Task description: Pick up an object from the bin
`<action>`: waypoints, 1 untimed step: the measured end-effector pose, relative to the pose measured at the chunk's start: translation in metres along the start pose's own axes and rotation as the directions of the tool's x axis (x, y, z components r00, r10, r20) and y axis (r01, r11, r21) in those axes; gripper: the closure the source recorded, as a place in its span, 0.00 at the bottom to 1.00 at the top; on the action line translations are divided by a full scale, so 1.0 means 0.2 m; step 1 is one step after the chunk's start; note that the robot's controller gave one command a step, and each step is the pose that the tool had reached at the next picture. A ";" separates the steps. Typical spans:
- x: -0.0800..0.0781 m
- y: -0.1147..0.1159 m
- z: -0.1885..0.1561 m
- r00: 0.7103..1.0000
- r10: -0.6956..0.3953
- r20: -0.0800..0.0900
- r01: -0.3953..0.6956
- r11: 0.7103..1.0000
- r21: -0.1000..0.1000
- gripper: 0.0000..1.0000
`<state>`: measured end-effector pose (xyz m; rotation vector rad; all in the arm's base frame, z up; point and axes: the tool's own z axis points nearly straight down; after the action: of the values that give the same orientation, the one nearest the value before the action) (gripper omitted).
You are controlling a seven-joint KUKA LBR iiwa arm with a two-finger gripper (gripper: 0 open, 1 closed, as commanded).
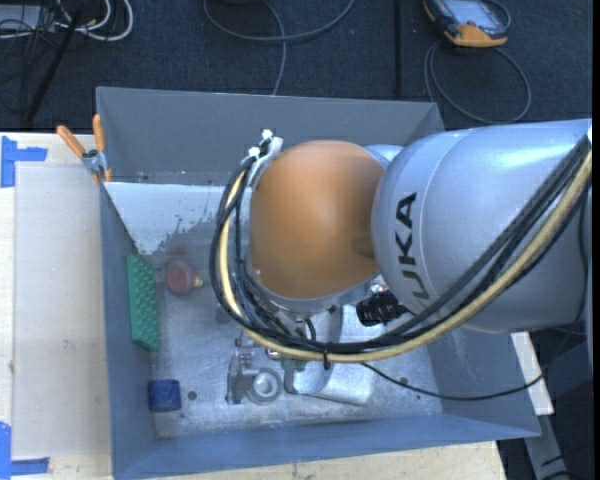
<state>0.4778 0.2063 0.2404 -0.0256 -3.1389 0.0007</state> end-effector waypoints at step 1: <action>-0.02 -0.43 0.54 0.947 -0.322 -0.006 0.322 0.947 0.000 0.00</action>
Offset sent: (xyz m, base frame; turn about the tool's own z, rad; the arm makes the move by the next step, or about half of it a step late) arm 0.0037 -0.0839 -0.1049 -0.3305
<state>0.4801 0.1209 0.1323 0.4865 -3.0954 0.0012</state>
